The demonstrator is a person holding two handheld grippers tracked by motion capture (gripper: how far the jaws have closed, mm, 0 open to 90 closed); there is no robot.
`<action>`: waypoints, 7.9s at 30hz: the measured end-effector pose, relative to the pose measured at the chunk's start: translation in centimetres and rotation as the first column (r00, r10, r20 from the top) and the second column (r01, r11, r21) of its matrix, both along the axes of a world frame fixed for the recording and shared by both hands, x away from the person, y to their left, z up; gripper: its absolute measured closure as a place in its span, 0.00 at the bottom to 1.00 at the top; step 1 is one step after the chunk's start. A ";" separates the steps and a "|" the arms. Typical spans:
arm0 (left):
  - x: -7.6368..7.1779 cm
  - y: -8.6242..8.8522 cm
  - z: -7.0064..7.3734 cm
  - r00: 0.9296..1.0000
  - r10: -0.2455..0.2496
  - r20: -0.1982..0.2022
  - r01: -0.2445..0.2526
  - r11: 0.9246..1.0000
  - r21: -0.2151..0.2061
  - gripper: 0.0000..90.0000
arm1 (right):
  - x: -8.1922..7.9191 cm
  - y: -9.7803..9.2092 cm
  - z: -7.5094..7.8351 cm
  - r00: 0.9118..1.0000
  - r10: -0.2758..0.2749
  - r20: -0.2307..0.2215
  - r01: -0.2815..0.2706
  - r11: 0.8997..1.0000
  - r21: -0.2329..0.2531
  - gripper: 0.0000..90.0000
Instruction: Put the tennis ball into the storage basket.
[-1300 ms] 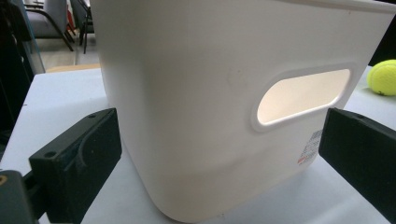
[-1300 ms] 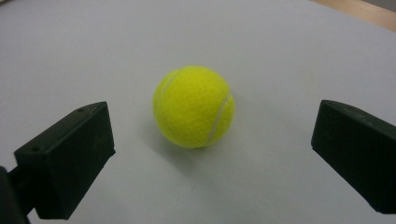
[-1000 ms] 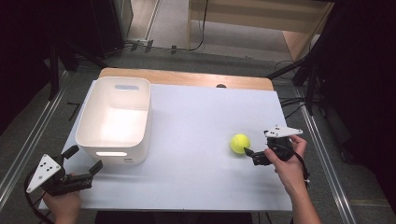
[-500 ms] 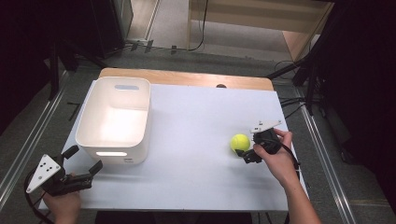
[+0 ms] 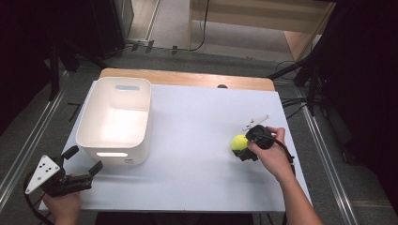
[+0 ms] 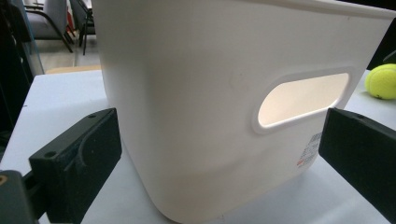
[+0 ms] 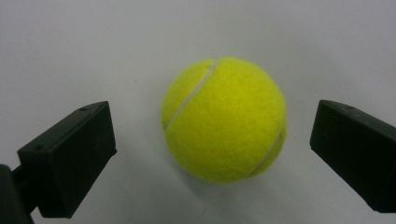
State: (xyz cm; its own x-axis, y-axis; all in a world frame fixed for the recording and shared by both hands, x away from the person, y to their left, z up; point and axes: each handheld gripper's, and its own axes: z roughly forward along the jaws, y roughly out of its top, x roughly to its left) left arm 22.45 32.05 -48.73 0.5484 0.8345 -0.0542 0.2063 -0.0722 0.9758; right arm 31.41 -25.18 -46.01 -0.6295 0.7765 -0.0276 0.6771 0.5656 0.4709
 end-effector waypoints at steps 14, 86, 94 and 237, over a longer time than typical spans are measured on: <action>0.0 -0.1 0.0 1.000 0.000 -0.002 0.000 1.000 0.001 0.00 | 1.3 0.8 -1.0 0.998 0.000 -0.064 -0.003 0.999 -0.046 0.08; 0.0 0.0 0.0 1.000 -0.003 0.000 0.003 1.000 -0.004 0.00 | 3.3 6.4 3.5 0.985 0.142 -0.102 -0.139 0.990 0.036 0.27; 0.0 0.1 0.0 1.000 -0.006 0.001 0.006 1.000 -0.013 0.00 | 3.6 7.3 4.0 0.978 0.177 -0.110 -0.174 0.984 0.038 0.27; 0.4 -0.5 0.0 1.000 -0.014 -0.014 0.015 1.000 0.026 0.00 | 5.4 28.4 13.7 0.827 0.563 -0.003 -0.560 0.824 0.087 0.27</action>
State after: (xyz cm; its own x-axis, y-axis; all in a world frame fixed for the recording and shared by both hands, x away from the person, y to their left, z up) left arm 22.83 31.52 -48.69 0.5598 0.8277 -0.0399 0.2185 -0.1010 0.9706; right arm 36.78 3.20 -32.26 -0.9569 0.2872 0.0420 0.2669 0.8136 0.5165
